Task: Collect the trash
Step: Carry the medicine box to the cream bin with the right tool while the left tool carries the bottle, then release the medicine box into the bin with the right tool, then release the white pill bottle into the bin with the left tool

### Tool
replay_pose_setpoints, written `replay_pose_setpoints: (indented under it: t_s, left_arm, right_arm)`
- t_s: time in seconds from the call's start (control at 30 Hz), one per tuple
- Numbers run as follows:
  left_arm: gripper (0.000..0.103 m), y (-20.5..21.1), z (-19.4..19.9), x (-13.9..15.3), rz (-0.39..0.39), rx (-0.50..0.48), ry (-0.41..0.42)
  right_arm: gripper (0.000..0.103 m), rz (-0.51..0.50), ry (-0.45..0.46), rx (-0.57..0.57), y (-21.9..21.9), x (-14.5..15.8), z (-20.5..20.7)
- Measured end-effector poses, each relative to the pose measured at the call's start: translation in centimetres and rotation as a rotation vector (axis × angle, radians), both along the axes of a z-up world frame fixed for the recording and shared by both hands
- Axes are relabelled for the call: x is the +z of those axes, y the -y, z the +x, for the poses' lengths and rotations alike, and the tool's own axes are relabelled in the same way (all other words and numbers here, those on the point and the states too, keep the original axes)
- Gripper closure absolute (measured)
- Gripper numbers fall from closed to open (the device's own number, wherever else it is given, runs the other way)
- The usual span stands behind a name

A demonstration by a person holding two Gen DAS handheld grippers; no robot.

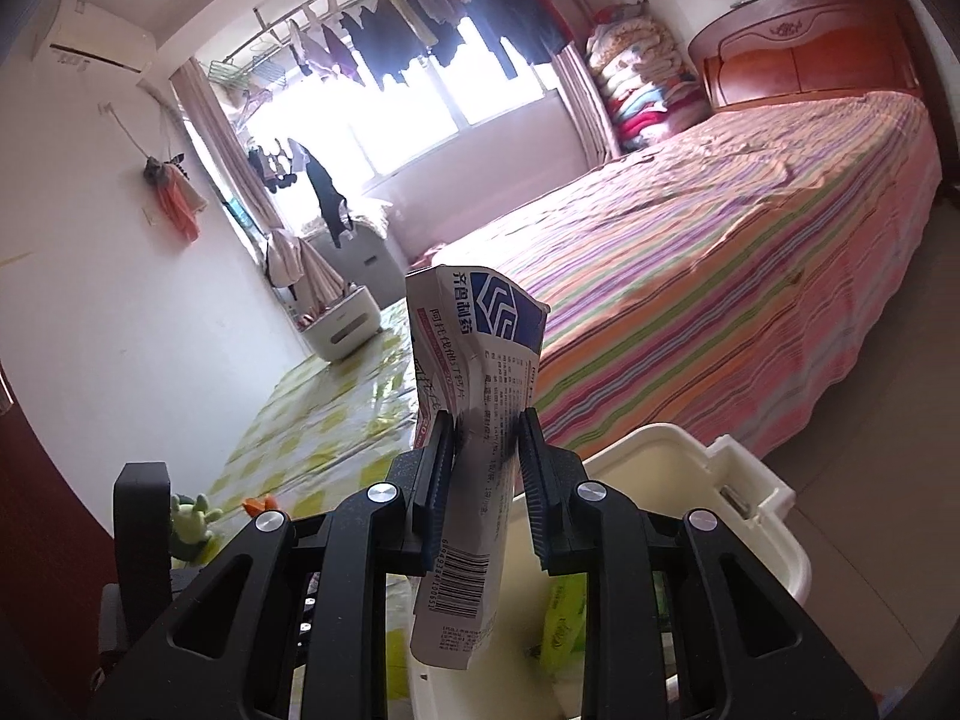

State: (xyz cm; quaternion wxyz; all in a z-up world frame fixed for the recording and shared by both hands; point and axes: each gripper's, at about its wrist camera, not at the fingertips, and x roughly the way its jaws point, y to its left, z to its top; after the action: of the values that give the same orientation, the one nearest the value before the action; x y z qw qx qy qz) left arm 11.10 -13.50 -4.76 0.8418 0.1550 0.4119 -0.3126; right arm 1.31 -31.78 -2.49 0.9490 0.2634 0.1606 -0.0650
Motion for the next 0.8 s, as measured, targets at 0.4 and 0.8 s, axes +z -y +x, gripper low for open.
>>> replay_pose_setpoints:
  t_s: [0.4, 0.8]
  left_arm:
    - [0.075, 0.7, -0.6, -0.2, -0.002, -0.014, -0.011]
    - [0.075, 2.8, -1.3, 0.1, -0.041, -0.063, -0.042]
  right_arm:
    - [0.041, 0.088, 0.003, -0.107, 2.0, -1.3, -1.2]
    - [0.026, 0.137, 0.045, -0.206, 3.2, -0.6, -2.9]
